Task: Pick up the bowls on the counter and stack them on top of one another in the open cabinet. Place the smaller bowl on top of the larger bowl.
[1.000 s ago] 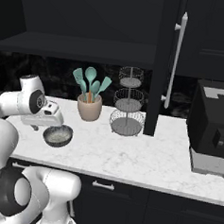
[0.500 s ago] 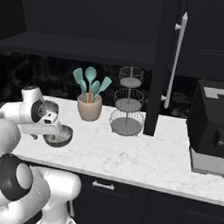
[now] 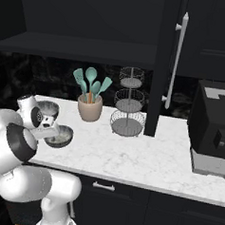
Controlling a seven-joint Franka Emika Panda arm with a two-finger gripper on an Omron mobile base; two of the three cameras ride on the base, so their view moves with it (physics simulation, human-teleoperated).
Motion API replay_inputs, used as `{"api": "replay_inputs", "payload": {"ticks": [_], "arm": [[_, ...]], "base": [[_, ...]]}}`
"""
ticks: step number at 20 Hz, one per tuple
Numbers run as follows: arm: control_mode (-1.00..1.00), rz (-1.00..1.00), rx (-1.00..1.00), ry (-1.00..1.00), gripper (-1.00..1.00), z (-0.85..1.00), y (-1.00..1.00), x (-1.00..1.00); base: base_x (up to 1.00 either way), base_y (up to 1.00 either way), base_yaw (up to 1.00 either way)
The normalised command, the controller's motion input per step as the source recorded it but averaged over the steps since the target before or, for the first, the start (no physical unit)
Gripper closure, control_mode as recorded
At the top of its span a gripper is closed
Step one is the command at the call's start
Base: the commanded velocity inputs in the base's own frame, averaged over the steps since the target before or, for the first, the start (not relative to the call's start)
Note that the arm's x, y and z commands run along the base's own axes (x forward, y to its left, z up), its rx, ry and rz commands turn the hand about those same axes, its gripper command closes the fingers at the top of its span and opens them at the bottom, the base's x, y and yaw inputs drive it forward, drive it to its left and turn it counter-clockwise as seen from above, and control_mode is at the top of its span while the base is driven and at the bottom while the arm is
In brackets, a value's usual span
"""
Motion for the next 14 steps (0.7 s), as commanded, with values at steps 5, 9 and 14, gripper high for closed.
{"api": "replay_inputs", "payload": {"ticks": [5, 9, 14], "arm": [[-1.00, 0.17, -0.04, 0.00, -1.00, -0.53, 0.00, 0.44], [-1.00, 0.12, -0.04, 0.00, -1.00, -0.44, 0.00, 0.41], [-1.00, 0.06, -0.01, 0.00, 1.00, -0.21, 0.00, 0.17]], "base": [[0.00, 0.00, 0.00], [0.00, 0.00, 0.00], [0.00, 0.00, 0.00]]}}
